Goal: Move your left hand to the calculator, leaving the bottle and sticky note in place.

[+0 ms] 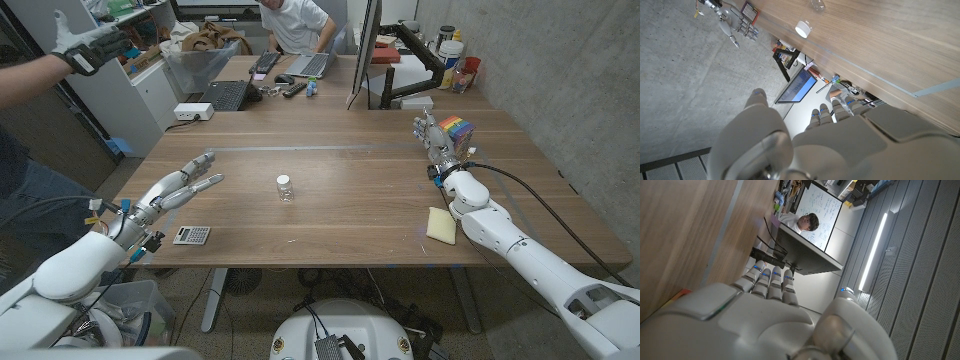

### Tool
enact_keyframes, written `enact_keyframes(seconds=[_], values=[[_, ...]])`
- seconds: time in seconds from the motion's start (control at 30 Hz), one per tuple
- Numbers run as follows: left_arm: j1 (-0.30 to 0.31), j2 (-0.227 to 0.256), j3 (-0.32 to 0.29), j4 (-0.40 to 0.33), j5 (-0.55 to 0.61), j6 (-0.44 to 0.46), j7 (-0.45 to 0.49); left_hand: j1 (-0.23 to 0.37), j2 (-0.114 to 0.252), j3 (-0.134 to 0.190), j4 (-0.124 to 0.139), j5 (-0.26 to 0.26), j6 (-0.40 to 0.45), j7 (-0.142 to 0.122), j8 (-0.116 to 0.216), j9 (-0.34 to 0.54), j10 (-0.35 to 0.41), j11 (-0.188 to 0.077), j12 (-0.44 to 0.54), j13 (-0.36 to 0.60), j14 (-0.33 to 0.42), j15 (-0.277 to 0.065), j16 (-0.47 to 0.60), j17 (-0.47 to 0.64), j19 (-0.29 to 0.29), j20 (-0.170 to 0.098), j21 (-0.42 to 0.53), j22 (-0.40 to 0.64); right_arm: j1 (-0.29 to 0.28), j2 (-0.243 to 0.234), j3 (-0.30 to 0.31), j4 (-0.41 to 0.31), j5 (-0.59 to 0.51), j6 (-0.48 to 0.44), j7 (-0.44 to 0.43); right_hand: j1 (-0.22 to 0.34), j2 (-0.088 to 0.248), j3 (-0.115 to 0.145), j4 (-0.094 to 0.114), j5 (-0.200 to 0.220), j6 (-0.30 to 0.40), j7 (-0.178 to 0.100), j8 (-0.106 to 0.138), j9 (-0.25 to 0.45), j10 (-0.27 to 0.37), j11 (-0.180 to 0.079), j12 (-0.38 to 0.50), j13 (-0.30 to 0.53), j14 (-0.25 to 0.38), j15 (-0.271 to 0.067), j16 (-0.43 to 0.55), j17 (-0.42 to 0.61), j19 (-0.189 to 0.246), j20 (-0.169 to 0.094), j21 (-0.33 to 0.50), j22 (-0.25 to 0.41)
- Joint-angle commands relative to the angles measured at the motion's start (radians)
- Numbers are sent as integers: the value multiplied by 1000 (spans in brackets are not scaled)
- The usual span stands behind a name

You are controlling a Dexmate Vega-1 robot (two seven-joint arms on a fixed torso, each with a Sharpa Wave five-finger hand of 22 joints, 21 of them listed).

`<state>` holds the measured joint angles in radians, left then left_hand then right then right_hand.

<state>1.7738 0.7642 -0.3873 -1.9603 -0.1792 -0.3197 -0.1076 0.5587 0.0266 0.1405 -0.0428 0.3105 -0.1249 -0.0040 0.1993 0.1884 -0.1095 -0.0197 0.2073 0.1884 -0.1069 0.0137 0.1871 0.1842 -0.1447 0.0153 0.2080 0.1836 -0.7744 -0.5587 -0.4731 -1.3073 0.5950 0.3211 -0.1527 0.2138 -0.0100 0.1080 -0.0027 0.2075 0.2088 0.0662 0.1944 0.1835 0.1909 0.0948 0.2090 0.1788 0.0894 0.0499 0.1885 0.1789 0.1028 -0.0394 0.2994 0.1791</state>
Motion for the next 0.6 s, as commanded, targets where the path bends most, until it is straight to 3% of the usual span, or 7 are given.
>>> enact_keyframes(seconds=[0.03, 0.6], values=[[78, -49, -84, -38, 46, 39, -18, 11, -1, 2, -8, -3, 3, -5, 6, 3, 2, -2, 5, 4, 3, 0, 6, 1, 1, 3, 5, 5, 15, 8, -11, 10, -12, -20, -2, 2, 12, -4, -3, -1, -2, 1, -1, 5, -1, -2, 1, 5, -1, -2, 0, 5, 11, -6, -4, 2], [136, -130, -166, -77, 248, 58, 22, 30, 1, 5, -19, -3, 26, -15, 14, 4, 23, -12, 11, 5, 16, -8, 9, 1, 10, 7, 9, 6, 26, 18, -18, 18, -20, -30, 3, 1, 12, -5, -4, -1, -2, 0, 0, 6, -2, -4, 1, 5, -1, -1, 0, 5, 13, -5, -9, 3]])
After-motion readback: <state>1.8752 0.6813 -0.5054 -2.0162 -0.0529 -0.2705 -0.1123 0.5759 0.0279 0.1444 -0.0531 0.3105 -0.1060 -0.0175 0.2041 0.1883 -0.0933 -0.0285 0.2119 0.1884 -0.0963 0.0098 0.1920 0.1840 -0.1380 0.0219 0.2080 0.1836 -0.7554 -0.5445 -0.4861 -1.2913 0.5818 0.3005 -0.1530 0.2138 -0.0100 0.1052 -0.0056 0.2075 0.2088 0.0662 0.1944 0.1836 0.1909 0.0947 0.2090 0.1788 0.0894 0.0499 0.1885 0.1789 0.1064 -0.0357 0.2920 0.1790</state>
